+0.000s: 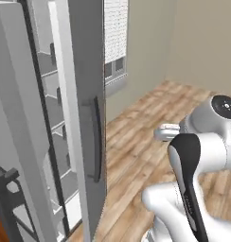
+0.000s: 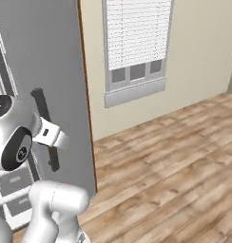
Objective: Take the broccoli, potato, and mushroom from the freezer and place them in the bowl on the counter.
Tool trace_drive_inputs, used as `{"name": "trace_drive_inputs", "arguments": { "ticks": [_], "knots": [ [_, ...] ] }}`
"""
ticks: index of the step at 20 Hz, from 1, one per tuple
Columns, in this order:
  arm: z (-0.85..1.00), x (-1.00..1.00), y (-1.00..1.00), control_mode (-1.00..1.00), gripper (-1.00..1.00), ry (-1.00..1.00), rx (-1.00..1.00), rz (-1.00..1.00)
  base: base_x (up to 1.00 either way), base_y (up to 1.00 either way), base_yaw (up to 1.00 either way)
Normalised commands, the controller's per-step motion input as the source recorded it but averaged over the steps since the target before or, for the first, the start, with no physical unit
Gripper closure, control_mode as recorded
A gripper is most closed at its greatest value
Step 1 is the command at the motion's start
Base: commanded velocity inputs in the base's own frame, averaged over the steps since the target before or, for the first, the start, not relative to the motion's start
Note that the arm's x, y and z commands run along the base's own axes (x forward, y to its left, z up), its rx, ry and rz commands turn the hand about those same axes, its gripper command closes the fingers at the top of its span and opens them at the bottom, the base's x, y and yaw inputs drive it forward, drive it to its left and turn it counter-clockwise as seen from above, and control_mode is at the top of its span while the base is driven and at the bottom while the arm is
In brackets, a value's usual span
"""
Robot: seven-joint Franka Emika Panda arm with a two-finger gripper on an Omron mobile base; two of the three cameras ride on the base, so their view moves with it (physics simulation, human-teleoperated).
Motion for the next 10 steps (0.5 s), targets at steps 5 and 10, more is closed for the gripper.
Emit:
{"name": "trace_drive_inputs", "arguments": {
  "ticks": [5, 10],
  "knots": [
    [0.0, 0.0, 0.0, 1.0, -1.0, 0.0, 0.0, 0.0, 0.19, 0.0, 0.86],
    [0.0, 0.0, 0.0, 1.0, -1.0, 0.0, 0.0, 0.0, 0.75, 0.0, 0.72]
  ]
}}
